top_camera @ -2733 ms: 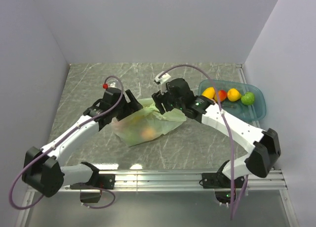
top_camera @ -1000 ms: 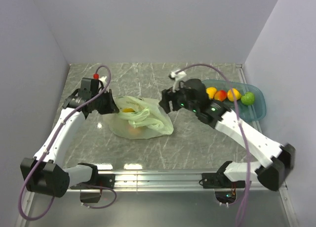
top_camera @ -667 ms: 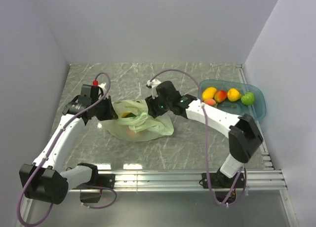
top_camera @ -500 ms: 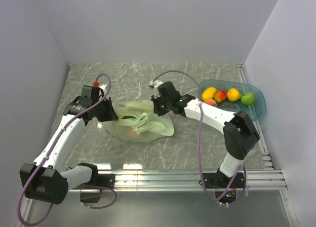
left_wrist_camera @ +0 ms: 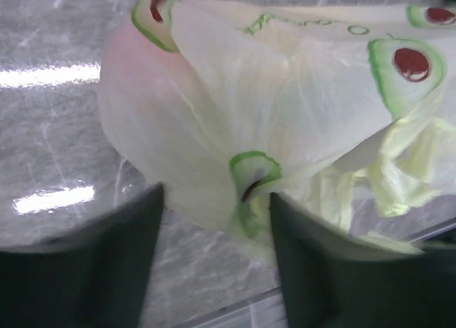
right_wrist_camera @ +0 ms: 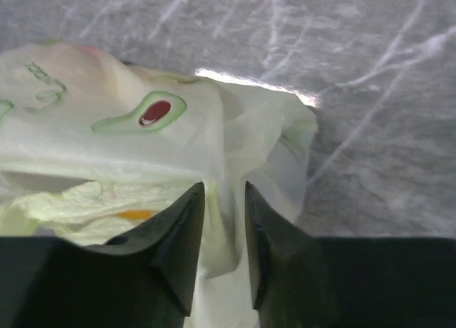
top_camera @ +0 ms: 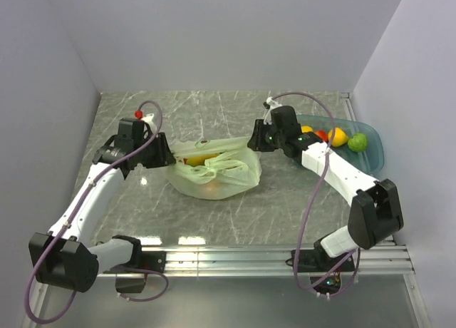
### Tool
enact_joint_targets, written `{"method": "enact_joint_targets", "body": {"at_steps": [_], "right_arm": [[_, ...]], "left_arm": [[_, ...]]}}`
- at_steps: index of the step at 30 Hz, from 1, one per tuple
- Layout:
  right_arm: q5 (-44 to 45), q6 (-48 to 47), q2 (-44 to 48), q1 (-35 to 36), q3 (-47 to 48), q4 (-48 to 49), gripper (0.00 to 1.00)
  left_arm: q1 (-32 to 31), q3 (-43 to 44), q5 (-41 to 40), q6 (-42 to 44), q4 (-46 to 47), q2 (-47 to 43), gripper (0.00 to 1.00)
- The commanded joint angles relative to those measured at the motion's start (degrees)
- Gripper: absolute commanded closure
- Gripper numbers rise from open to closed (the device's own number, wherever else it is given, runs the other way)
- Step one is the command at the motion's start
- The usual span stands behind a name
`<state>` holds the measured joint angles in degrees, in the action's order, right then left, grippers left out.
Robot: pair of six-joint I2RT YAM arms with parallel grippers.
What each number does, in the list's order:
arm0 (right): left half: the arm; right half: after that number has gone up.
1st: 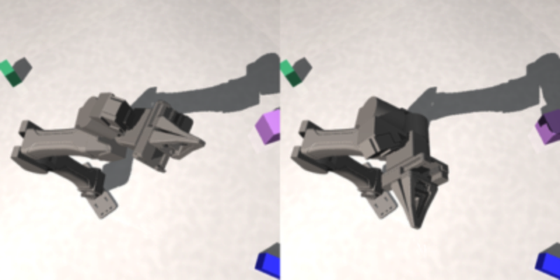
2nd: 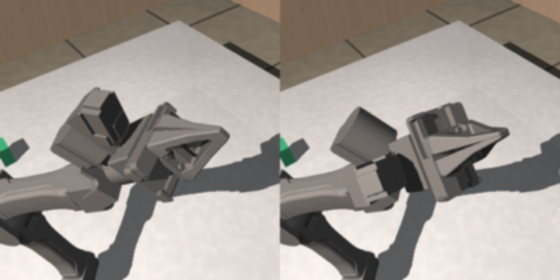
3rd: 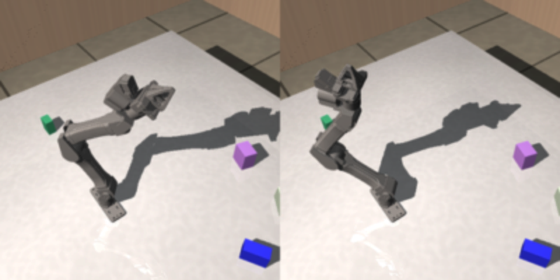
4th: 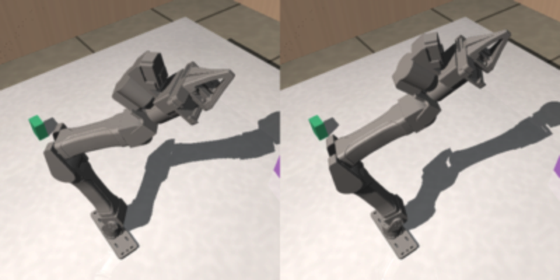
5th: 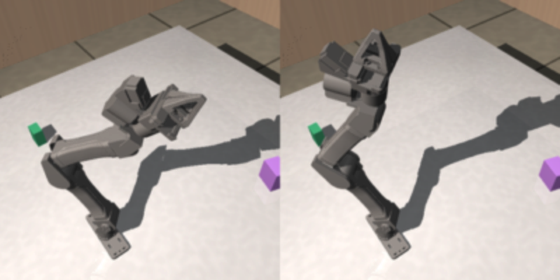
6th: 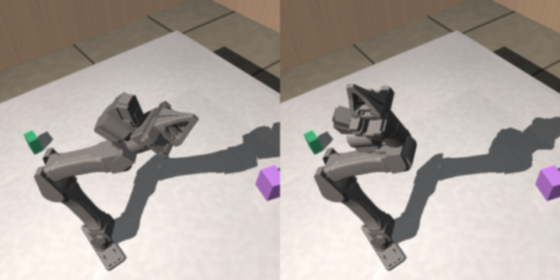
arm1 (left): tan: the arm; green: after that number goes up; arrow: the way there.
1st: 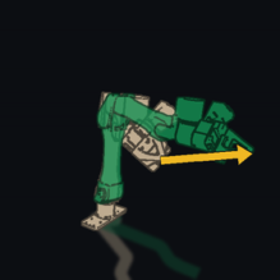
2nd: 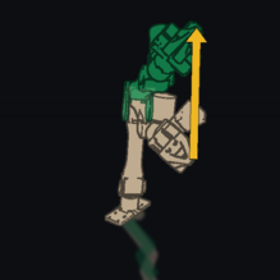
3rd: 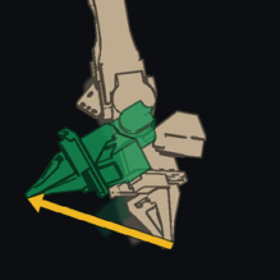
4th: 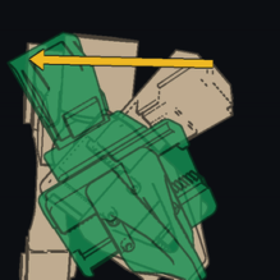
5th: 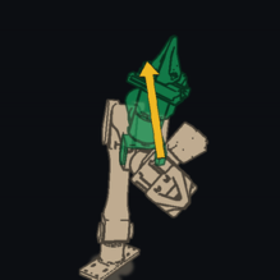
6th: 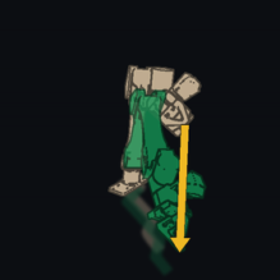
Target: Untie the knot of the plastic bag and take out the fruit
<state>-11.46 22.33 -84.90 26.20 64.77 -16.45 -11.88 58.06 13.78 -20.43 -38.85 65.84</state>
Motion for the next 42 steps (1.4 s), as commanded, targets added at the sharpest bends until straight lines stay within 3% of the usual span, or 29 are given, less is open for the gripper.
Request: {"method": "enact_joint_targets", "body": {"at_steps": [1, 3, 6, 10, 12, 13, 16, 21, 28, 35, 42], "right_arm": [[6.9, -3.4, 6.4, 3.3, -0.3, -2.3, 0.5], [10.3, -5.5, 8.3, 7.5, 1.6, -4.0, 0.37], [15.7, -7.9, 10.8, 11.3, 3.4, -6.3, 0.33], [17.2, -10.2, 14.1, 13.8, 3.1, -3.6, 0.34], [11.7, -13.2, 14.4, 14.6, 1.9, -1.5, 0.34], [9.6, -16.4, 14.2, 15.5, 1.6, -0.2, 0.34], [2.6, -21.0, 11.8, 17.0, 1.7, 0.2, 0.34], [0.8, -21.8, 9.0, 17.3, 1.1, 1.7, 0.28], [1.8, -21.0, 5.6, 17.4, 2.4, 2.8, 0.27], [-4.9, -25.1, -0.3, 18.3, 4.6, 2.5, 0.28], [0.1, -25.8, -6.8, 18.7, 3.9, 4.1, 0.24]], "left_arm": [[0.7, 4.2, -2.3, -0.5, 3.2, -3.7, 0.27], [0.6, 4.9, -0.2, -0.2, 8.0, -7.9, 0.13], [-0.5, 5.8, 2.1, -0.7, 13.3, -12.4, 0.07], [-6.3, 6.5, 4.9, -2.7, 17.1, -12.7, 0.18], [-8.4, 5.1, 4.4, -3.5, 18.5, -11.2, 0.27], [-10.3, 4.0, 4.5, -3.7, 18.7, -10.5, 0.38], [-13.0, 1.9, 6.7, -2.9, 19.0, -7.1, 0.49], [-16.4, -0.8, 2.2, 0.4, 20.5, -2.5, 0.44], [-18.3, -0.6, -1.6, 0.9, 18.6, 2.4, 0.46], [-18.5, -8.7, -0.8, -3.8, 20.2, 0.4, 0.43], [-18.5, -11.0, 1.6, -5.9, 21.4, 1.6, 0.41]]}}
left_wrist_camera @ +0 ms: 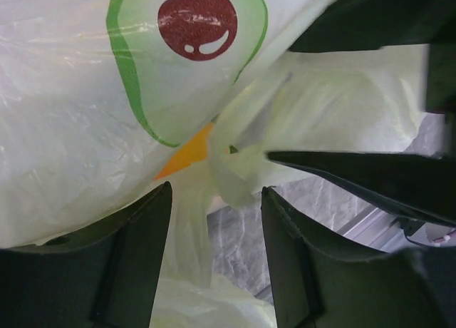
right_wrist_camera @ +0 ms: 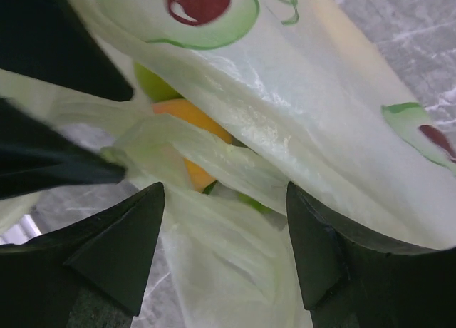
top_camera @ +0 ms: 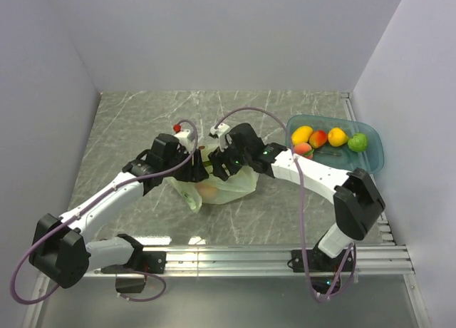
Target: Untie the knot of the plastic bag and take out the fruit
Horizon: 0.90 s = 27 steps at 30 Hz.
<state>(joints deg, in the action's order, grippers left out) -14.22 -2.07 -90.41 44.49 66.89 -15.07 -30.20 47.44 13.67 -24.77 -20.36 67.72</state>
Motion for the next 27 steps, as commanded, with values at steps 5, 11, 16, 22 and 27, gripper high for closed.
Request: {"method": "enact_joint_targets", "body": {"at_steps": [5, 11, 16, 22, 27], "right_arm": [[8.5, 5.0, -5.1, -2.5, 2.8, 4.6, 0.32], [17.7, 19.0, -6.9, -11.1, 2.2, 2.2, 0.53], [18.8, 27.4, -4.3, -20.4, -1.4, 2.8, 0.5], [14.9, 24.7, -1.1, -20.6, -0.8, 3.1, 0.41], [14.1, 18.3, 5.9, -12.9, 0.3, 0.3, 0.36]], "left_arm": [[-0.2, -0.9, 5.8, -2.6, -0.3, 3.9, 0.41], [-0.3, -3.6, 6.8, -4.8, -3.3, 9.2, 0.42], [-0.3, -3.0, 7.7, -4.8, -9.9, 10.9, 0.72], [-0.3, -3.0, 11.5, -5.5, -12.1, 5.3, 0.8], [-0.3, 1.1, 10.3, -5.6, -9.2, -3.6, 0.28]]}}
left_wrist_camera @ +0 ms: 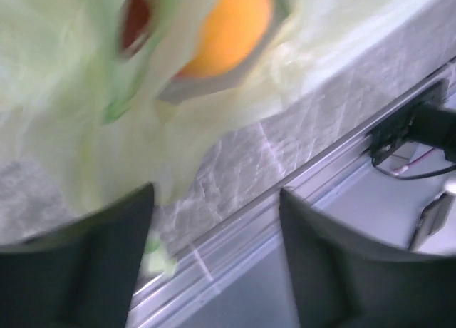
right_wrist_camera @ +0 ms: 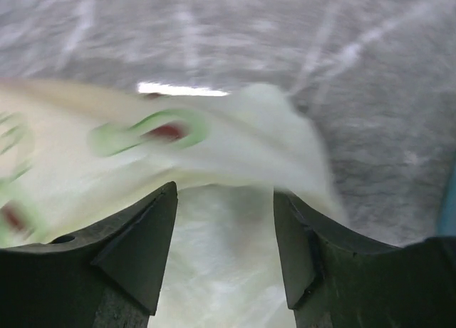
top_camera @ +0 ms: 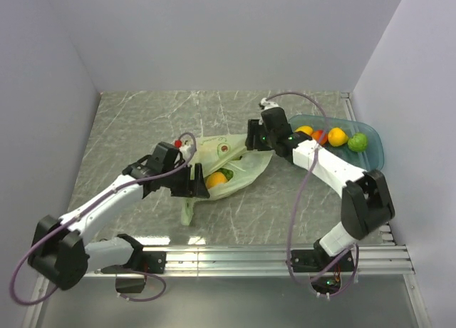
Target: Untie the knot of the plastic bag and take out the fruit
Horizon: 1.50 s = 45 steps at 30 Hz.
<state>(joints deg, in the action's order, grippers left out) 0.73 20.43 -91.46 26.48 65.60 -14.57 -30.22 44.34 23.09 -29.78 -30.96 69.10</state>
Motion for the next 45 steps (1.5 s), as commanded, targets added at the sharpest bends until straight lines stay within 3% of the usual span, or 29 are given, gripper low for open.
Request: {"method": "enact_joint_targets", "body": {"at_steps": [1, 3, 7, 11, 19, 20, 22, 23, 24, 28, 32, 34, 38, 39, 41, 42, 45], "right_arm": [[2.2, -4.7, 8.0, 6.9, 1.5, -1.1, 0.36], [3.4, -4.8, 10.8, 10.9, 0.8, -1.2, 0.36], [4.8, -2.5, 14.3, 15.1, -3.1, 1.1, 0.38], [2.2, -0.6, 13.9, 17.3, -5.9, 3.9, 0.41], [0.8, 2.5, 7.9, 20.5, -12.8, 8.5, 0.4], [0.7, 2.9, 7.5, 20.5, -13.7, 8.7, 0.4], [0.8, 3.7, 7.2, 21.1, -16.8, 8.7, 0.4], [0.8, 4.4, 7.5, 21.4, -18.0, 8.7, 0.4], [0.7, 4.8, 7.7, 21.4, -20.1, 8.2, 0.4], [-0.1, 7.4, 8.7, 21.5, -26.6, 6.1, 0.4], [-0.6, 9.0, 10.9, 21.6, -30.0, 5.8, 0.4], [-1.6, 8.7, 12.2, 21.9, -30.4, 4.6, 0.4], [0.4, 5.0, 17.3, 22.5, -25.4, 0.1, 0.4], [1.4, 3.3, 19.2, 22.5, -22.6, -0.6, 0.4], [3.0, 1.6, 21.0, 22.4, -19.9, -2.1, 0.4], [4.4, 1.0, 21.3, 22.4, -17.6, -2.3, 0.4], [5.8, -0.6, 20.8, 22.4, -13.9, -1.4, 0.4]], "left_arm": [[-0.3, 5.3, -0.9, -0.7, 1.9, -6.0, 0.2], [-0.3, 8.8, -2.9, -0.2, 2.5, -8.0, 0.1], [-0.3, 13.4, -14.1, 1.5, 2.5, -7.8, 0.12], [-0.3, 15.9, -21.4, 5.7, 3.3, -1.1, 0.11], [-3.4, 18.9, -22.8, 9.7, 4.3, 12.0, 0.14], [-3.7, 19.1, -22.9, 9.7, 5.5, 13.6, 0.19], [-3.8, 19.3, -28.4, 8.1, 6.4, 15.2, 0.55], [-3.4, 19.9, -31.6, 6.7, 7.0, 16.8, 0.89], [-2.8, 20.7, -38.1, 5.8, 6.7, 17.6, 0.99], [7.8, 25.4, -40.7, -0.4, 5.4, 22.0, 0.99], [11.0, 28.7, -36.5, 0.2, 5.6, 24.1, 0.99], [10.9, 29.1, -32.4, 0.9, 6.2, 24.4, 0.94], [9.7, 25.4, -23.6, 3.1, 7.7, 19.9, 0.64], [9.0, 24.6, -23.6, 3.7, 7.6, 18.4, 0.44], [8.5, 22.0, -22.1, 3.9, 7.6, 12.7, 0.24], [8.2, 20.9, -20.9, 3.7, 7.7, 10.5, 0.09], [6.9, 17.3, -19.4, 2.0, 7.2, 1.8, 0.01]]}}
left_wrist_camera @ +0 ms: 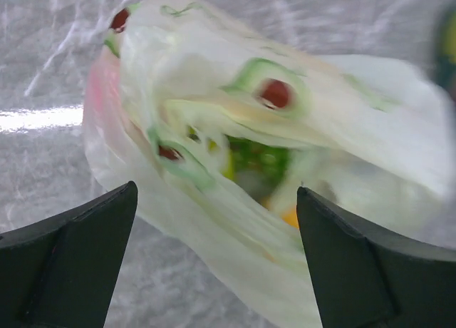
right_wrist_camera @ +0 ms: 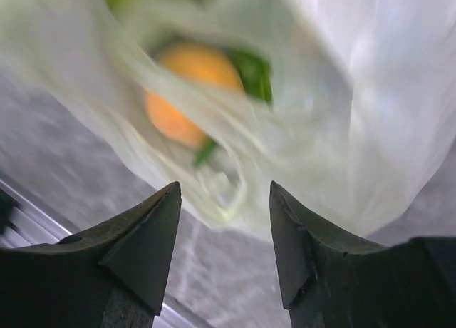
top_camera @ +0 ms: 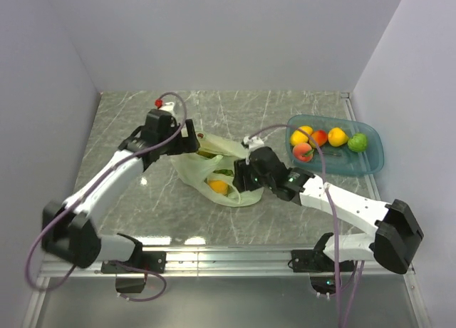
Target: Untie the knot of the plastic bag and take out the fruit
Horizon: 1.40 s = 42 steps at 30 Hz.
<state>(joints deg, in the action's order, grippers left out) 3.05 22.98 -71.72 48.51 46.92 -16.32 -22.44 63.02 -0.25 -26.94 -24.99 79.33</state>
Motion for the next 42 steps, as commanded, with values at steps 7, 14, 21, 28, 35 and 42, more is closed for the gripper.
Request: {"method": "enact_joint_targets", "body": {"at_steps": [7, 14, 21, 28, 35, 42], "right_arm": [[-6.2, -11.5, -7.5, 0.4, 11.8, 4.1, 0.33], [-10.8, -16.0, -16.4, 0.4, 15.7, 8.8, 0.31], [-10.3, -15.9, -23.6, 0.4, 20.0, 11.3, 0.38], [-11.0, -15.3, -25.5, 0.4, 20.1, 11.6, 0.87], [-10.4, -11.2, -17.5, -0.8, 14.5, 14.6, 1.0], [-11.1, -9.2, -12.5, -1.4, 11.4, 15.8, 1.0]], "left_arm": [[-4.5, -9.4, 7.0, -7.8, 0.9, -18.6, 0.01], [-7.9, -11.8, 5.8, -8.8, 2.0, -19.1, 0.01], [-10.1, -18.4, 5.9, -4.6, 6.6, -24.0, 0.01], [-11.6, -21.8, 4.0, -1.5, 10.2, -24.2, 0.01], [-11.5, -23.5, 0.3, -1.5, 12.1, -26.0, 0.01], [-11.6, -23.2, 1.4, 0.1, 17.1, -22.7, 0.01]]}}
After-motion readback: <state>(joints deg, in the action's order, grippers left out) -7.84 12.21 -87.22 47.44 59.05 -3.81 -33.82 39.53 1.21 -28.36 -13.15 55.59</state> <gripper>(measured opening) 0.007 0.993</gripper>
